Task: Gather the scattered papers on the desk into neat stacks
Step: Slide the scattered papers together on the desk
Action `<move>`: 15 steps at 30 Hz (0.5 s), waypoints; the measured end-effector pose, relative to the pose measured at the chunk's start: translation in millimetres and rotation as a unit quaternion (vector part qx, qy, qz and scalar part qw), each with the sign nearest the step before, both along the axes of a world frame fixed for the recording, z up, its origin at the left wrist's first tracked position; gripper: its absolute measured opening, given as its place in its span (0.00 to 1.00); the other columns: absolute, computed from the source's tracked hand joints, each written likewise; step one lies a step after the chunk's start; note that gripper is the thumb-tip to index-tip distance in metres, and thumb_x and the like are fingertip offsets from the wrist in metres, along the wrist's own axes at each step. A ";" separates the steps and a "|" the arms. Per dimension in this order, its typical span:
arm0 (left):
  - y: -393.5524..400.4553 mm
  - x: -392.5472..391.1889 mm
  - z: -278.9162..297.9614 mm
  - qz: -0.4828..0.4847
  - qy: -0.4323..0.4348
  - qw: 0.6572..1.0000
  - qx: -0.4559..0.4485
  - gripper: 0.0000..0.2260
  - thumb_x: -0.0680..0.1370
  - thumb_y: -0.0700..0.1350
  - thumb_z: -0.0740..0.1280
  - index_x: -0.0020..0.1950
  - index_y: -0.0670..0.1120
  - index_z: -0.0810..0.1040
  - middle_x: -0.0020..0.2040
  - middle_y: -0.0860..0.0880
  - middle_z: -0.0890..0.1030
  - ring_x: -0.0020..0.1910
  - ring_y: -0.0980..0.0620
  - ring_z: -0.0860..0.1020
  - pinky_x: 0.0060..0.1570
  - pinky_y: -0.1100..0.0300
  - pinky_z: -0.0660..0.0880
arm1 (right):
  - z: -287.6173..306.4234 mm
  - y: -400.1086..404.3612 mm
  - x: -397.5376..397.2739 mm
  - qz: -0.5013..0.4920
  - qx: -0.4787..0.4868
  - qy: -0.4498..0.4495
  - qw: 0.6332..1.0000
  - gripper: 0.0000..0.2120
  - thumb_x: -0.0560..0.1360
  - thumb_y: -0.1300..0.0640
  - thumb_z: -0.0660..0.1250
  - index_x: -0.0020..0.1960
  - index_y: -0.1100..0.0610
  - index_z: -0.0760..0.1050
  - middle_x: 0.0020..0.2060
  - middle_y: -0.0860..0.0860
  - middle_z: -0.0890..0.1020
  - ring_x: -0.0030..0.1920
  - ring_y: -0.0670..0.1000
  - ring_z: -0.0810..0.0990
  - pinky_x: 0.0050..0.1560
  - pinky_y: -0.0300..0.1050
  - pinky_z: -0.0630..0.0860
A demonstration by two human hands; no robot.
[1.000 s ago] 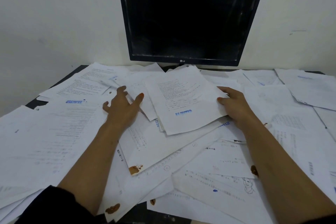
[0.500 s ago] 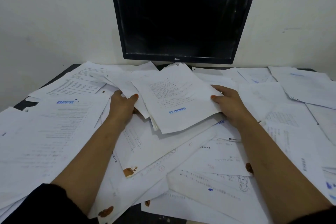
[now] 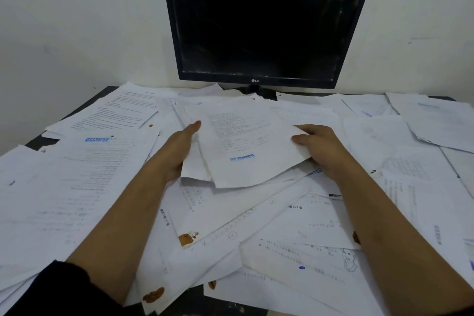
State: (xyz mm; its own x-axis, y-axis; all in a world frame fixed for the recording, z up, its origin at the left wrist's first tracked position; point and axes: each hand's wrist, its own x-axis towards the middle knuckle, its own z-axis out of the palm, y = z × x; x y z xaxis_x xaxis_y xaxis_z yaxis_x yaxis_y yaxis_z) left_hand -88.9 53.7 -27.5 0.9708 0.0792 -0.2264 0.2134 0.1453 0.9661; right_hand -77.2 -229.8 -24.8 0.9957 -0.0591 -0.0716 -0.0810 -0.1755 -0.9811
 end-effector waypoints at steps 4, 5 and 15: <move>5.8 -1.8 -7.5 -0.055 -0.022 0.997 0.048 0.17 0.79 0.39 0.67 0.68 0.43 0.75 0.59 0.46 0.82 0.52 0.49 0.83 0.46 0.58 0.81 | 0.5 5.4 -3.8 0.062 -0.050 0.009 0.997 0.12 0.76 0.62 0.67 0.59 0.55 0.79 0.48 0.53 0.85 0.47 0.52 0.84 0.43 0.43 0.80; 7.0 -3.3 -6.7 -0.062 -0.033 0.996 0.049 0.18 0.79 0.37 0.67 0.68 0.43 0.74 0.59 0.47 0.82 0.52 0.50 0.83 0.45 0.59 0.81 | 0.6 5.7 -4.3 0.064 -0.057 0.005 0.996 0.12 0.76 0.61 0.67 0.60 0.56 0.79 0.49 0.54 0.84 0.48 0.53 0.84 0.44 0.44 0.80; 12.3 -26.9 16.9 -0.211 -0.054 0.974 -0.063 0.17 0.79 0.35 0.62 0.67 0.44 0.74 0.62 0.41 0.80 0.58 0.39 0.80 0.54 0.46 0.79 | 4.3 5.9 -2.0 0.046 0.070 0.035 0.996 0.25 0.74 0.50 0.71 0.68 0.55 0.71 0.56 0.50 0.82 0.52 0.52 0.83 0.51 0.46 0.80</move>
State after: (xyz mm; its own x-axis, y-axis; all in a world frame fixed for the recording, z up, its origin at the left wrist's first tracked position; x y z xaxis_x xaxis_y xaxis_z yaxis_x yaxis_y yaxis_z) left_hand -115.8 66.0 -10.6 0.9292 -0.3546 -0.1041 0.1791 0.1858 0.9661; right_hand -79.3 -223.9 -20.5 0.9888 0.0469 -0.1417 -0.1395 -0.0477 -0.9891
